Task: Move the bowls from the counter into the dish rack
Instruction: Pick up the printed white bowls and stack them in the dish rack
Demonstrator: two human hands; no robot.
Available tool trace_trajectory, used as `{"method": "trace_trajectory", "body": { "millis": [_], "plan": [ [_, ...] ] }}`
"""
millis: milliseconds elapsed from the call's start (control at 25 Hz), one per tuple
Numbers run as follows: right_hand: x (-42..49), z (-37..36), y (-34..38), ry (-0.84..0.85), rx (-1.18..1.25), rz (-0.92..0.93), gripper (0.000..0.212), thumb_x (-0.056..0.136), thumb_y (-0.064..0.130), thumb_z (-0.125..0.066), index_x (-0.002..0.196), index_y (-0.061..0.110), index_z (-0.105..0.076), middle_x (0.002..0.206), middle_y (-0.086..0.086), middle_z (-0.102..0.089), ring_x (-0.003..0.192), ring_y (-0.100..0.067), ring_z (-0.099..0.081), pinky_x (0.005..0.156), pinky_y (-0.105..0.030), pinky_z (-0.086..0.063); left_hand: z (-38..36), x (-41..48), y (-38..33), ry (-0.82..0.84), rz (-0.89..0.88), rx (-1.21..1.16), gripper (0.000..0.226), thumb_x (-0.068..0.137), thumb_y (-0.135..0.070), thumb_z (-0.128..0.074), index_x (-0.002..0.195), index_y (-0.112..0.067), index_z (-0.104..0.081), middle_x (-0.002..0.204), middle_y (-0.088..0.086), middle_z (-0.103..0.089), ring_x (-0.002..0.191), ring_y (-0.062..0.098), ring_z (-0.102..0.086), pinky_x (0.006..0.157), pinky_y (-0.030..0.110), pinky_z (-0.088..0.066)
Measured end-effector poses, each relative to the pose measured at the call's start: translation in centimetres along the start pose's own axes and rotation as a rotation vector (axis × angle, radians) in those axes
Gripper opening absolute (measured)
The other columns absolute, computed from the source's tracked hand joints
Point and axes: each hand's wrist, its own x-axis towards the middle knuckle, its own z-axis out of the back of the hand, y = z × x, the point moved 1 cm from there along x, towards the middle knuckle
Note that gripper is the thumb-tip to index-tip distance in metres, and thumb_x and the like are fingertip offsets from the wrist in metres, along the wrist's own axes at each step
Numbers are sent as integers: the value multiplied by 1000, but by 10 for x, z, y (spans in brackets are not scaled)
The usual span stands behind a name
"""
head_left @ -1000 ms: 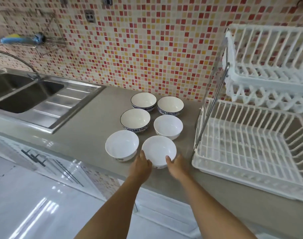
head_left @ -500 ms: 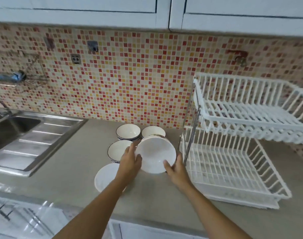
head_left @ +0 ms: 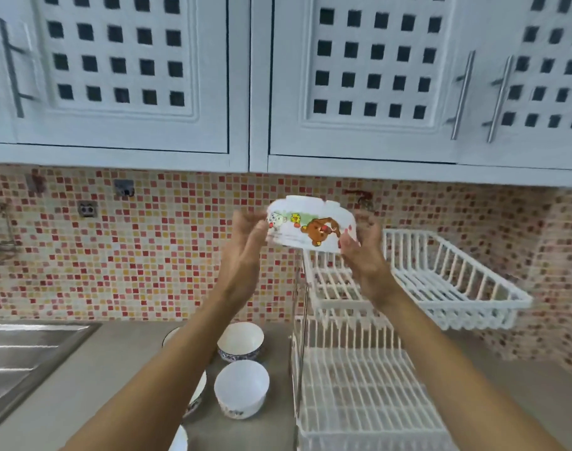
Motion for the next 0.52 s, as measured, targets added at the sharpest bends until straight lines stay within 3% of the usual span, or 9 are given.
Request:
{"method": "trace_trajectory", "body": {
  "millis": [80,240,320,400,520],
  "plan": [
    [13,42,7,32,-39,-5,73,62,60,-76,117,42,-32,125,-4,-55,104,-11,-61,82,-19,-52,-21,20,-9,61,-26,21,26,90,-41,-34,108,-24,-43,100,-13,-58,89,-11,-60,75,4,-48],
    [39,119,1,122,-249,-92,90,53,61,-80,127,55,-29,142,5,-46,123,-15,-51,88,-26,-54,-66,68,8,205,144,90,53,93,-54,-32,132,-19,-40,135,10,-52,123,26,-53,106,46,-42],
    [49,149,-13,202,-359,-162,99,51,64,-79,135,46,-30,139,14,-43,123,-9,-49,92,-21,-51,-96,82,23,266,213,206,60,94,-57,-30,140,-19,-38,145,10,-46,130,29,-47,110,51,-38],
    [57,169,-33,280,-492,-252,100,60,50,-79,143,34,-25,140,15,-38,126,-8,-45,93,-13,-46,-124,88,39,316,265,278,67,94,-60,-26,145,-18,-36,150,8,-41,135,28,-42,111,50,-36],
    [73,189,-69,421,-693,-321,98,70,39,-79,148,31,-21,154,4,-28,136,-12,-35,111,-34,-36,-153,93,60,401,404,334,101,76,-84,-19,146,-13,-37,151,15,-38,136,33,-40,111,52,-35]
  ]
}}
